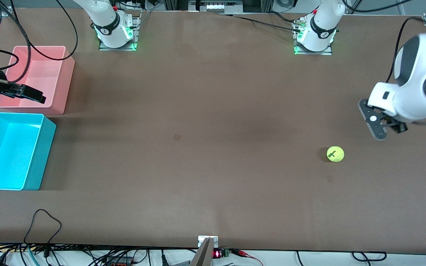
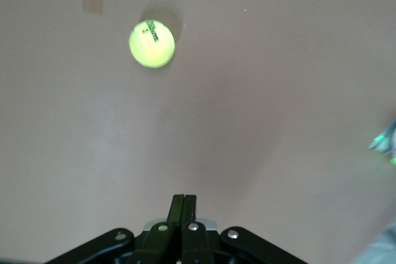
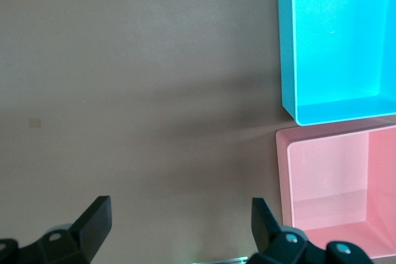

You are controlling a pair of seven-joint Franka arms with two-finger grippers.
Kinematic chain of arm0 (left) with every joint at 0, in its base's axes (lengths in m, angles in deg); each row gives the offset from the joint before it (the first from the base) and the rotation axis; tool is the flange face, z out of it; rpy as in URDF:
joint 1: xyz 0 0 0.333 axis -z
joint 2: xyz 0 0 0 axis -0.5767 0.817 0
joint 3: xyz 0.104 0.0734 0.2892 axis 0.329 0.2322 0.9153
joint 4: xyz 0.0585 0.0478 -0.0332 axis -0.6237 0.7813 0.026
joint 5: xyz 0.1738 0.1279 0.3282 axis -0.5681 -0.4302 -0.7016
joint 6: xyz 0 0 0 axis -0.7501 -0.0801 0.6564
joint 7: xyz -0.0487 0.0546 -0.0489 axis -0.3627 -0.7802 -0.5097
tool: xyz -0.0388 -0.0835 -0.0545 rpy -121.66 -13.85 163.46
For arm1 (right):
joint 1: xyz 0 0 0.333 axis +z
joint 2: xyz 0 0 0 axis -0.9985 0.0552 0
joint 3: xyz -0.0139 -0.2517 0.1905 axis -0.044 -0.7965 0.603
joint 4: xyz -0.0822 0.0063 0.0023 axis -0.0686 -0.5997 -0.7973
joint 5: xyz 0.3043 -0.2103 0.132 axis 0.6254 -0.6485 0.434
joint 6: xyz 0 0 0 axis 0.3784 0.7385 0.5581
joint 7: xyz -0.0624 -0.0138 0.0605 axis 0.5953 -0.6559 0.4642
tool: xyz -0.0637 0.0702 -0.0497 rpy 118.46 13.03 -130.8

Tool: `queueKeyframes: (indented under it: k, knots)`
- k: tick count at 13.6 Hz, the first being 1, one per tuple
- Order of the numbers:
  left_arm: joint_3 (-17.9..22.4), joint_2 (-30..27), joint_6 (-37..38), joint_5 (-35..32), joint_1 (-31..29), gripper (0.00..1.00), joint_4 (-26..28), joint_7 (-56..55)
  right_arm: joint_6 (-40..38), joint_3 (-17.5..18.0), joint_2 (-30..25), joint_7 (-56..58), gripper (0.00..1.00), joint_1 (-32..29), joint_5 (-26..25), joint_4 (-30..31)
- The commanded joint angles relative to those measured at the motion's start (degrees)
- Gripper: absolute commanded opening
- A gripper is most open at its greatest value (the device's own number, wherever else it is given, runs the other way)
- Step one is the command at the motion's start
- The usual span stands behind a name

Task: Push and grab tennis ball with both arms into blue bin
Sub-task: 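Lower the left gripper beside the tennis ball while the right gripper moves down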

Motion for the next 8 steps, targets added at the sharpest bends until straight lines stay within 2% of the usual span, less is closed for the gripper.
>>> queueKeyframes:
  k: [1, 4, 8]
  knots:
    - [-0.29, 0.90, -12.11, -1.86, -2.71, 0.00, 6.96, 9.04, -0.49, -0.15, 2.55, 3.97, 1.00, 0.09, 0.26, -0.49]
    - [-0.29, 3.00, -27.05, -3.62, -5.52, 0.00, 14.09, 9.41, -2.94, -0.24, 4.49, 4.16, 1.00, 0.35, 0.70, 0.21]
    - [-0.37, 8.89, -38.42, -3.71, -9.65, 0.00, 16.91, 10.99, -2.17, -0.06, 2.40, 3.90, 1.00, 1.05, 0.88, 6.43]
